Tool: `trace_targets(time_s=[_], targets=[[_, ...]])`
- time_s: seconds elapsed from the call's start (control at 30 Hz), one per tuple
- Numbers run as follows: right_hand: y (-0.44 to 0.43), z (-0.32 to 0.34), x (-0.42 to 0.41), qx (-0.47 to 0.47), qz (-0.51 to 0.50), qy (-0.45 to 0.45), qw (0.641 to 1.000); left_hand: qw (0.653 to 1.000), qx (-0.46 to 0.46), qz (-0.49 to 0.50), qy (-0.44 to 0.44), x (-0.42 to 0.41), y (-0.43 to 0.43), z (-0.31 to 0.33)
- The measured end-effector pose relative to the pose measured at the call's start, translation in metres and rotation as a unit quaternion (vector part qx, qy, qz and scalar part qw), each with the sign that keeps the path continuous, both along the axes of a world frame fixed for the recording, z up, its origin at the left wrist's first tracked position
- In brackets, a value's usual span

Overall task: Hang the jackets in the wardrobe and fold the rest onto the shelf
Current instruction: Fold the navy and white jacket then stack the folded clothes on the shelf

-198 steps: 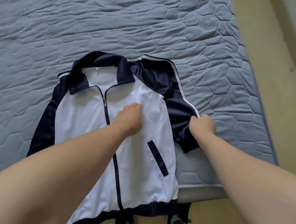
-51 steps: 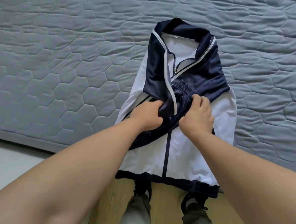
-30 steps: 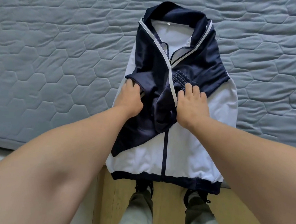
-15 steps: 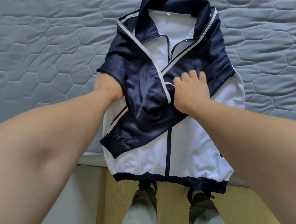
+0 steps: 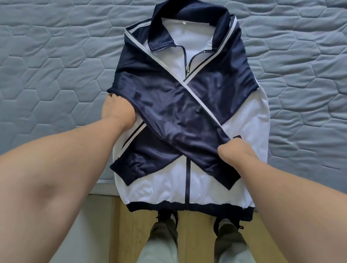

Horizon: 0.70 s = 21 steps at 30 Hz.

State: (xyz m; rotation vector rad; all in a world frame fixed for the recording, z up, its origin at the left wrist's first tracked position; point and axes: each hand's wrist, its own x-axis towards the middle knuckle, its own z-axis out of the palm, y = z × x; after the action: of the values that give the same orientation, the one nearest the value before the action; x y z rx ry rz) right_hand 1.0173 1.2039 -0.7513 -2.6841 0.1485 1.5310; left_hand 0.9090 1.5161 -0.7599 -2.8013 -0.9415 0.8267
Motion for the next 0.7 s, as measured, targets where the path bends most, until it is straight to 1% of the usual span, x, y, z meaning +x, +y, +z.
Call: trace_targets(time_s=[0.07,0.13,0.2,0.27,0.33,0.4,0.47,0.53,0.57,0.63,0.7], targets=[[-0.007,0.002,-0.007,-0.002,-0.014,0.01,1.0,0.999,0.013,0.014,-0.029,-0.005,-0.007,0.002],[-0.013,0.002,-0.013,-0.016,-0.017,0.019,1.0,0.995,0.01,0.057,-0.077,-0.01,-0.014,0.005],[-0.021,0.0,-0.019,-0.026,-0.015,0.022,0.999,0.977,0.005,0.135,-0.164,-0.01,-0.023,0.008],[-0.03,-0.002,-0.023,-0.045,-0.006,0.015,0.999,0.952,0.028,0.182,-0.245,-0.007,-0.036,0.012],[-0.039,-0.004,-0.025,-0.066,-0.004,0.006,0.998,0.948,0.052,0.151,-0.277,-0.004,-0.047,0.012],[-0.047,-0.005,-0.027,-0.078,-0.002,-0.002,0.997,0.964,0.036,0.076,-0.254,-0.004,-0.054,0.008],[-0.054,-0.008,-0.031,-0.084,0.0,-0.014,0.996,0.982,-0.004,0.021,-0.185,-0.006,-0.058,0.0],[-0.057,-0.01,-0.033,-0.09,-0.012,-0.044,0.995,0.991,-0.048,0.023,-0.122,-0.01,-0.062,-0.007],[-0.057,-0.01,-0.032,-0.091,-0.014,-0.069,0.993,0.992,-0.059,0.034,-0.106,-0.012,-0.064,-0.009],[-0.058,-0.012,-0.028,-0.084,0.004,-0.126,0.988,0.992,-0.068,0.049,-0.096,-0.012,-0.066,-0.011],[-0.061,-0.015,-0.025,-0.071,0.038,-0.144,0.986,0.992,-0.069,0.05,-0.095,-0.011,-0.066,-0.011]])
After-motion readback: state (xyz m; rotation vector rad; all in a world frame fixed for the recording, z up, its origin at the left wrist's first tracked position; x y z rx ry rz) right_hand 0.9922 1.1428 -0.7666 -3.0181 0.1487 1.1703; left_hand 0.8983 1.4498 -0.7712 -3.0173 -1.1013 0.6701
